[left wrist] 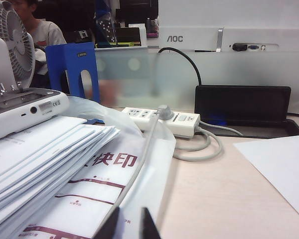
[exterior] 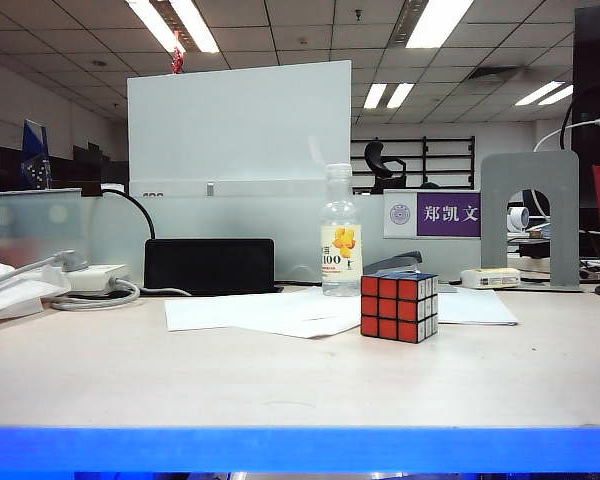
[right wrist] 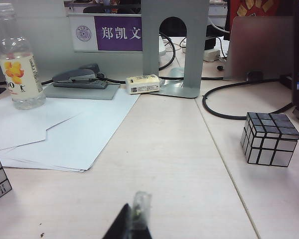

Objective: Rotate the Rubik's Cube so that the bottom side is facing up.

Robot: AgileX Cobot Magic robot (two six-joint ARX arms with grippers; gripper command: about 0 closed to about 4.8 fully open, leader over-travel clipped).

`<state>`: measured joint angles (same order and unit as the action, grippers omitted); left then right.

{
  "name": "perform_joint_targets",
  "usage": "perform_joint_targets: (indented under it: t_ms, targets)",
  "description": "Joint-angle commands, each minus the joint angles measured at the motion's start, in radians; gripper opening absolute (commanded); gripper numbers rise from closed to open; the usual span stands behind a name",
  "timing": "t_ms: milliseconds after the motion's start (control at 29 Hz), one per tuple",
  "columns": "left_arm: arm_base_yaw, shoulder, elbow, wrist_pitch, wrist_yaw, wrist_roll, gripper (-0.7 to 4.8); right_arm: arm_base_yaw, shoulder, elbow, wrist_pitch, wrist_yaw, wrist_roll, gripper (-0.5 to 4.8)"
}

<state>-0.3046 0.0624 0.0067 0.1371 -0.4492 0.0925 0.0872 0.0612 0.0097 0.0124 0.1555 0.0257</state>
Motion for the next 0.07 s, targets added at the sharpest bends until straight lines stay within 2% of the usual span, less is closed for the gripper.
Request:
perform_joint_targets:
  t_ms: [35,69]
  targets:
    - [0.001,0.0,0.001,0.006,0.0,-0.002,0.57,0.0,0.0,-0.005,0.015,0.0,0.0,-0.06]
    - [0.001,0.0,0.001,0.006,0.0,-0.002,0.57,0.0,0.0,-0.005,0.015,0.0,0.0,-0.06]
